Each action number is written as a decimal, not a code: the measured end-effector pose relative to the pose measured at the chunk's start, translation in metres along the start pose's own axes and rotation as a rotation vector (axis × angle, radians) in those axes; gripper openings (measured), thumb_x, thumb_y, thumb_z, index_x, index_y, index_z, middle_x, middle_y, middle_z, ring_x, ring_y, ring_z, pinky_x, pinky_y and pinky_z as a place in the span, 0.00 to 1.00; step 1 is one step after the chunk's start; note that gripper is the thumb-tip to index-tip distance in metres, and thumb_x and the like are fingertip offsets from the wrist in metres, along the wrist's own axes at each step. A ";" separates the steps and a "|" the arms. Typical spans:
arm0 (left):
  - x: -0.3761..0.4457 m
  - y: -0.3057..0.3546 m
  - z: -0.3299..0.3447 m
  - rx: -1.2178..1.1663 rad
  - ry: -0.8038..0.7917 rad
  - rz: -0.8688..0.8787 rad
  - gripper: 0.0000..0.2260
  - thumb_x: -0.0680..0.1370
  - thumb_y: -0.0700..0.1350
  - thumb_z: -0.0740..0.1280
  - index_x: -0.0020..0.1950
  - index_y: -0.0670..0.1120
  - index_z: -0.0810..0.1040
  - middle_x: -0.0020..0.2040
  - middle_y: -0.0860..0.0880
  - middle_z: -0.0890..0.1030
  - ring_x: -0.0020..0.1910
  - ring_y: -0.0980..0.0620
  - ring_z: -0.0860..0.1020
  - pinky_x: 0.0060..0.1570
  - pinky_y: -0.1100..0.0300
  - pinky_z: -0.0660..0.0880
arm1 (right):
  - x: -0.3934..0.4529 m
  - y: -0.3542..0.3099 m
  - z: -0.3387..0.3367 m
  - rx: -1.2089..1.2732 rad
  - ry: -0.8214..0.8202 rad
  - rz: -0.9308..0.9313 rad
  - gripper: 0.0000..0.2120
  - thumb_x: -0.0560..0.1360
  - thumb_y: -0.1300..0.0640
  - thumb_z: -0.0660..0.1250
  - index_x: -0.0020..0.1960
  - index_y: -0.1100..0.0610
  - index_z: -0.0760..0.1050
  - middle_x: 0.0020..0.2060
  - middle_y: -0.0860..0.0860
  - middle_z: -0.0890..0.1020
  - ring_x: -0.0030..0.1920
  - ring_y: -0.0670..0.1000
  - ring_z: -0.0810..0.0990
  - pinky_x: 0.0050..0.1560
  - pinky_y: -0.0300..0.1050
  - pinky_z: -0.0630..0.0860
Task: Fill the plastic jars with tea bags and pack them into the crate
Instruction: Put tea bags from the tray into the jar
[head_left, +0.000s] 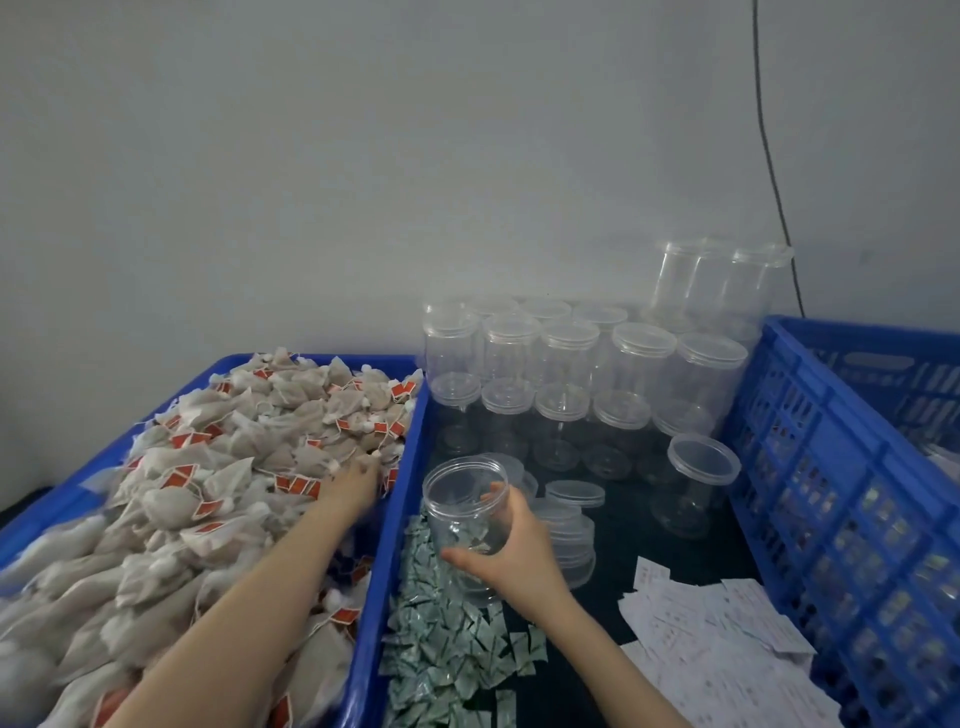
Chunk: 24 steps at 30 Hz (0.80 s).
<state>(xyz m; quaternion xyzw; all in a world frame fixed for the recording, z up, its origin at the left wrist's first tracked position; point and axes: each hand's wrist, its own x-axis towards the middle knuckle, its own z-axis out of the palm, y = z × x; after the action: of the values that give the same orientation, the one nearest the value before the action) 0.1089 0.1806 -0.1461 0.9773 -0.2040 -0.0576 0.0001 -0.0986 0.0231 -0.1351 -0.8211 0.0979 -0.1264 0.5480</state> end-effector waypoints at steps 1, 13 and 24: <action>-0.001 0.000 0.001 0.030 -0.012 -0.006 0.19 0.79 0.42 0.61 0.70 0.47 0.64 0.69 0.45 0.70 0.65 0.45 0.71 0.61 0.50 0.69 | 0.000 -0.001 0.004 0.007 -0.005 0.001 0.48 0.55 0.33 0.76 0.70 0.42 0.64 0.66 0.37 0.72 0.66 0.38 0.70 0.64 0.37 0.69; -0.009 0.013 -0.016 0.094 0.013 -0.137 0.13 0.76 0.39 0.65 0.60 0.43 0.77 0.62 0.44 0.76 0.60 0.44 0.76 0.56 0.52 0.75 | 0.001 -0.004 0.024 -0.008 -0.025 0.032 0.44 0.53 0.32 0.75 0.65 0.36 0.62 0.55 0.29 0.72 0.55 0.29 0.71 0.51 0.31 0.69; -0.035 0.009 -0.083 -0.840 0.365 0.151 0.09 0.75 0.44 0.68 0.53 0.50 0.74 0.42 0.53 0.80 0.39 0.55 0.81 0.38 0.61 0.79 | 0.005 -0.006 0.028 -0.027 -0.002 0.054 0.35 0.53 0.33 0.75 0.55 0.28 0.62 0.53 0.26 0.72 0.52 0.22 0.70 0.46 0.26 0.68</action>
<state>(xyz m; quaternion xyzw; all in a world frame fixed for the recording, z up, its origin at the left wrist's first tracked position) 0.0833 0.1845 -0.0592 0.8691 -0.2300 0.0376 0.4362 -0.0853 0.0480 -0.1396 -0.8256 0.1214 -0.1096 0.5401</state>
